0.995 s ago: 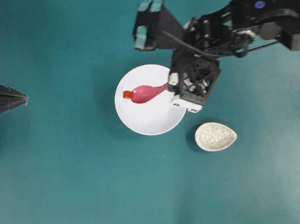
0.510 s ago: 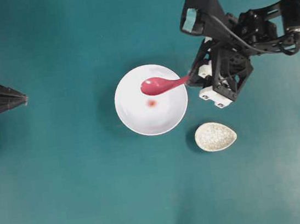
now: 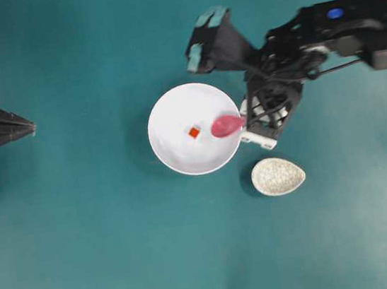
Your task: Grip the spoon and scoop the red block from the bowl with right arm.
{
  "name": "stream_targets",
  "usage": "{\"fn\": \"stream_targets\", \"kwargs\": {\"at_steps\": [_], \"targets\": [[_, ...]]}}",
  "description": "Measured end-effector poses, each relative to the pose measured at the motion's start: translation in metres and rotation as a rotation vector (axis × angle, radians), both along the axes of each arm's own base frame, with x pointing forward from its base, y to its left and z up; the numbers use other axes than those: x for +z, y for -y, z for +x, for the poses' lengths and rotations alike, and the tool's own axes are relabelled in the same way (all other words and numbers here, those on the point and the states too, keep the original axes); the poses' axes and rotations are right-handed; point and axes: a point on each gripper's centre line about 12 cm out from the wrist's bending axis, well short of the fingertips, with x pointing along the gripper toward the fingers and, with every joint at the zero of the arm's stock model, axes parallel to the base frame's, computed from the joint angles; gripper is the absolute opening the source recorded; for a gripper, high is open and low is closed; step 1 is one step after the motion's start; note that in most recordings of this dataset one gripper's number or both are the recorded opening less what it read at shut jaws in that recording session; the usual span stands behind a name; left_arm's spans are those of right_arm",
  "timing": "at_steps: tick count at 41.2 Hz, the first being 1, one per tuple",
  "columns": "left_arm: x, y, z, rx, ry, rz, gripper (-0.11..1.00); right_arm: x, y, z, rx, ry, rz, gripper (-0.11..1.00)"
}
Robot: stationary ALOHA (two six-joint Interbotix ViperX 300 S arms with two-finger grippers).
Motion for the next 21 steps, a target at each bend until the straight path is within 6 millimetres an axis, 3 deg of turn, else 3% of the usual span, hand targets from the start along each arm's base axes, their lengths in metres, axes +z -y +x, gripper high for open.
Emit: {"fn": "stream_targets", "kwargs": {"at_steps": [9,21], "targets": [[0.000,0.000,0.000,0.000,0.000,0.000,0.00,-0.002,0.002,0.016,0.027,-0.002,-0.008,0.24],[0.000,0.000,0.000,0.000,0.002,0.000,0.00,-0.009,0.003,0.018,0.027,-0.017,-0.006,0.24]]}}
